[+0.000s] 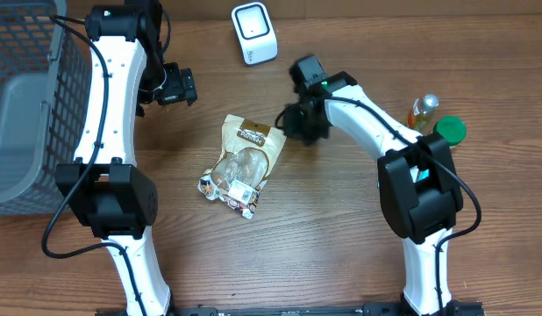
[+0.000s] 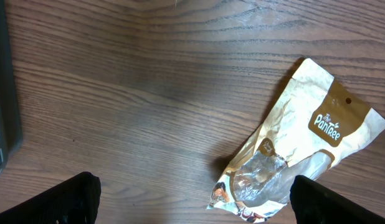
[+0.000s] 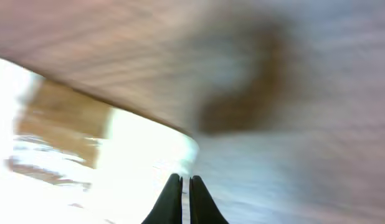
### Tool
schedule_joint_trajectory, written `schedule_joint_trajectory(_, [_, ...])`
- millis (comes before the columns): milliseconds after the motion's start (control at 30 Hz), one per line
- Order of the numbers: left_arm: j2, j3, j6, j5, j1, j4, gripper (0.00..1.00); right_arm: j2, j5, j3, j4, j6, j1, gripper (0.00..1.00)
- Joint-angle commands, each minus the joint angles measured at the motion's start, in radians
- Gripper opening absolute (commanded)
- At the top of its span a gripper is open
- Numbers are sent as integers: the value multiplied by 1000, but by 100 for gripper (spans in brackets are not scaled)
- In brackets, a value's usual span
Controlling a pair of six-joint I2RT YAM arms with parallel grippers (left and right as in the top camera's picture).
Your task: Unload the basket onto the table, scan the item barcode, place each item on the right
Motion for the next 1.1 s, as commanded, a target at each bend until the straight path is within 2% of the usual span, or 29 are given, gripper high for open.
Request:
schedule_joint_trajectory(0, [-13,14,11,-12,-1,-1,99,-51,-90,31,101,-26,38,4])
schedule_joint_trajectory(233, [-13,14,11,-12,-1,-1,100,-35,-81,21,246,-25,116,4])
schedule_joint_trajectory(467, [-13,13,11,-12,-1,-1,100,-34,135,21,236,-25,193,4])
schedule_joint_trajectory(1067, [-13,13,11,-12,-1,-1,99,41,205,21,224,-25,198,4])
